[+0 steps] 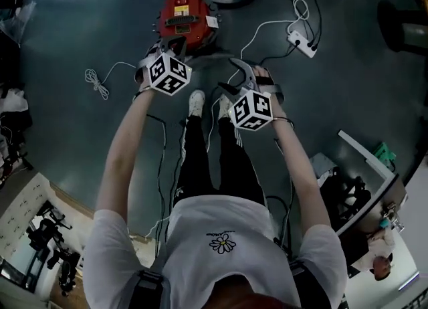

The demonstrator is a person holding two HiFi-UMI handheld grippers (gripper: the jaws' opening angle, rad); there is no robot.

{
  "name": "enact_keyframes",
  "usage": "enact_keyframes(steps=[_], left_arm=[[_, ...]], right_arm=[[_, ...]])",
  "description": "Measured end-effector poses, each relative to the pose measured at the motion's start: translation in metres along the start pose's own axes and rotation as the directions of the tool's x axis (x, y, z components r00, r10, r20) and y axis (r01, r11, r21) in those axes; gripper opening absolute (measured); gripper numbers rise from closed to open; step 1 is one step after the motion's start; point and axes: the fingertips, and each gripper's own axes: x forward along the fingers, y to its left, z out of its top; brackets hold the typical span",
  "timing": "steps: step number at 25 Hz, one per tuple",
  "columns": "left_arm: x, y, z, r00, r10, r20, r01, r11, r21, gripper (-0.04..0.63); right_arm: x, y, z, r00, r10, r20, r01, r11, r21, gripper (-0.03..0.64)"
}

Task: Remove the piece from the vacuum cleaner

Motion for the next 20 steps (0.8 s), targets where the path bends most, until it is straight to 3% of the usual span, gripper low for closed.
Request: enact_keyframes(steps=[3,5,7,9,11,15,20], left_arm=[[0.075,-0.004,-0.044,0.990,-0.059,-0.129,0.075,0.989,0.127,0.005],[0.106,-0.009,-0.072,0.976,-0.071,-0.204,0.097,0.988,0.122,0.006],[0.124,-0.011,-0.095,0.966,-0.063,-0.252,0.084,0.994,0.071,0.005],[0.137,-0.012,-0.108,0.961,-0.053,-0.271,0.072,0.996,0.058,0.006],[0.150,-0.013,-0.111,0.961,-0.052,-0.272,0.079,0.993,0.092,0.006],[0.171,-0.021,-0.113,0.952,-0.093,-0.293,0.133,0.984,0.121,0.005],[0.181,-0.019,-0.113,0.952,-0.106,-0.288,0.140,0.985,0.100,0.005]], right_arm=[[0.076,-0.002,-0.046,0.994,0.053,-0.095,-0.059,0.996,-0.063,0.334],[0.117,0.001,-0.073,0.982,0.096,-0.161,-0.111,0.990,-0.088,0.334],[0.149,0.004,-0.093,0.966,0.130,-0.221,-0.155,0.983,-0.096,0.334],[0.176,0.005,-0.109,0.950,0.161,-0.266,-0.188,0.979,-0.081,0.334],[0.200,0.005,-0.124,0.932,0.188,-0.309,-0.214,0.975,-0.052,0.334],[0.228,0.014,-0.148,0.884,0.240,-0.401,-0.269,0.963,-0.018,0.334],[0.245,0.019,-0.155,0.862,0.251,-0.440,-0.301,0.953,-0.047,0.333]])
